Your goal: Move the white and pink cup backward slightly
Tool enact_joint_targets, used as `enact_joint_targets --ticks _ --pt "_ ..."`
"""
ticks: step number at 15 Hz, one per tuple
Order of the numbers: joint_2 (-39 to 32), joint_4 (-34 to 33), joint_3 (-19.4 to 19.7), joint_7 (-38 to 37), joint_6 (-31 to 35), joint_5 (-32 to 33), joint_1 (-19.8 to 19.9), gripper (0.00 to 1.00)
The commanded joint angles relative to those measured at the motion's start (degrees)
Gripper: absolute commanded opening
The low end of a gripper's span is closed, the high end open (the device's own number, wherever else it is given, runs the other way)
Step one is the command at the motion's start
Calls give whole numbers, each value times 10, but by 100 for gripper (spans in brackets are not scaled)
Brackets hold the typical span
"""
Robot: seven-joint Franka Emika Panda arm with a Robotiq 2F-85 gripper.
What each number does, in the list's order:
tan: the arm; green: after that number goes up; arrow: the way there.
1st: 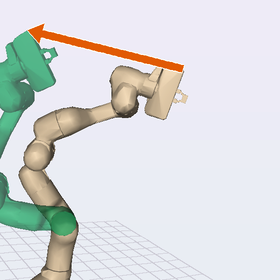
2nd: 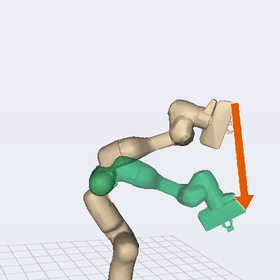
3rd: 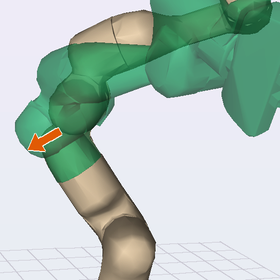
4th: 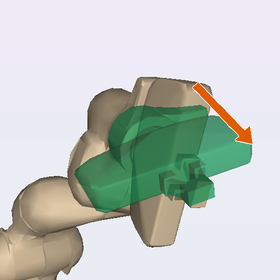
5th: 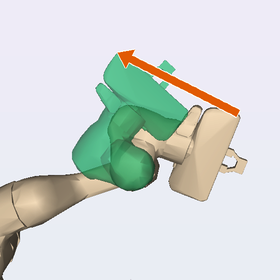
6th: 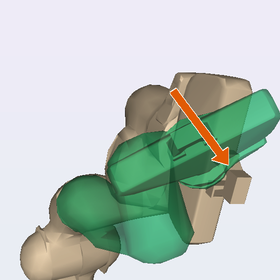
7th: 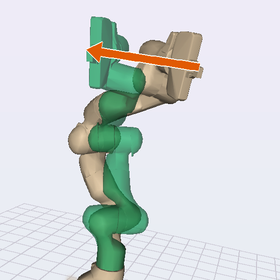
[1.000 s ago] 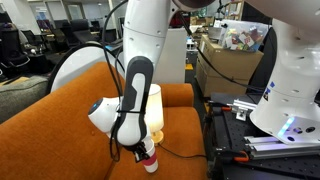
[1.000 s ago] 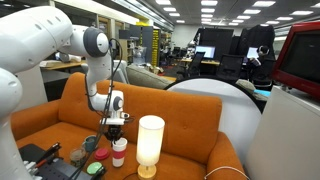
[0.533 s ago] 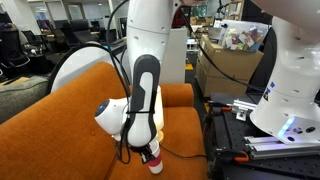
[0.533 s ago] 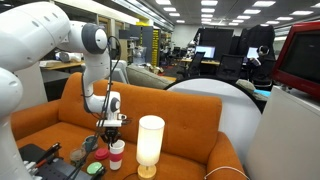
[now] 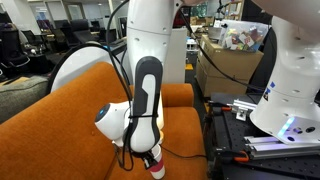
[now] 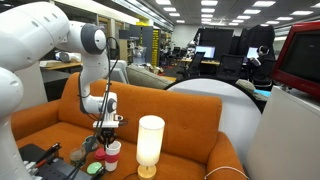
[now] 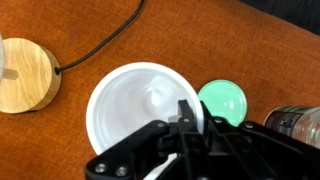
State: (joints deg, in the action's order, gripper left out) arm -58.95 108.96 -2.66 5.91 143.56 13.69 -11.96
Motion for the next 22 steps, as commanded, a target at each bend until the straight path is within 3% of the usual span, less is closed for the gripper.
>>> enact_joint_targets --ticks 1,8,9,19,22 --pt "8 14 1 10 -1 14 -5 3" --pt "7 24 2 17 -4 27 -16 3" --pt "7 23 0 17 -8 27 -14 31" --pt "36 48 1 8 -5 25 -14 98" --pt "69 78 5 -5 4 29 -24 100"
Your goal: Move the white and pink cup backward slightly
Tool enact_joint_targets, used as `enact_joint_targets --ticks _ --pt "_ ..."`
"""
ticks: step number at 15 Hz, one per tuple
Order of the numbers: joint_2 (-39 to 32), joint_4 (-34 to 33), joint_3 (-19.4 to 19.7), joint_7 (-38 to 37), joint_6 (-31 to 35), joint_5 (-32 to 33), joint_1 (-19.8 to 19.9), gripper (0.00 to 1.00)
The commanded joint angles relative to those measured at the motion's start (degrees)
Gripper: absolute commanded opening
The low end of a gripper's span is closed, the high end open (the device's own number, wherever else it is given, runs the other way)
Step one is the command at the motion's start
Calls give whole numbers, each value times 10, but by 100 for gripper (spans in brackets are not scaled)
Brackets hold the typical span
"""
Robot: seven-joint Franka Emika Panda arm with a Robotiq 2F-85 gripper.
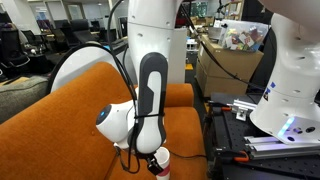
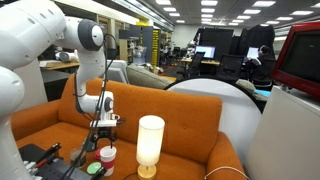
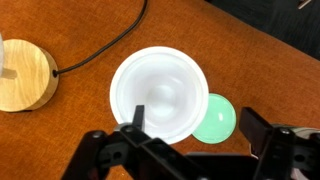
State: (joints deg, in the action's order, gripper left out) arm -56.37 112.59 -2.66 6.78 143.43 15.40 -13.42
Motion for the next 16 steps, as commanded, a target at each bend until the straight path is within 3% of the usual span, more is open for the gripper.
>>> enact_joint_targets --ticks 1,6,9,10,16 --pt "56 52 6 -18 7 13 -12 100" --pt "123 108 4 -38 32 21 -30 100" --pt "157 144 -13 -37 69 8 -19 100" --pt "129 107 -7 -34 35 11 -28 100" --pt "127 108 -7 -34 38 10 -28 100"
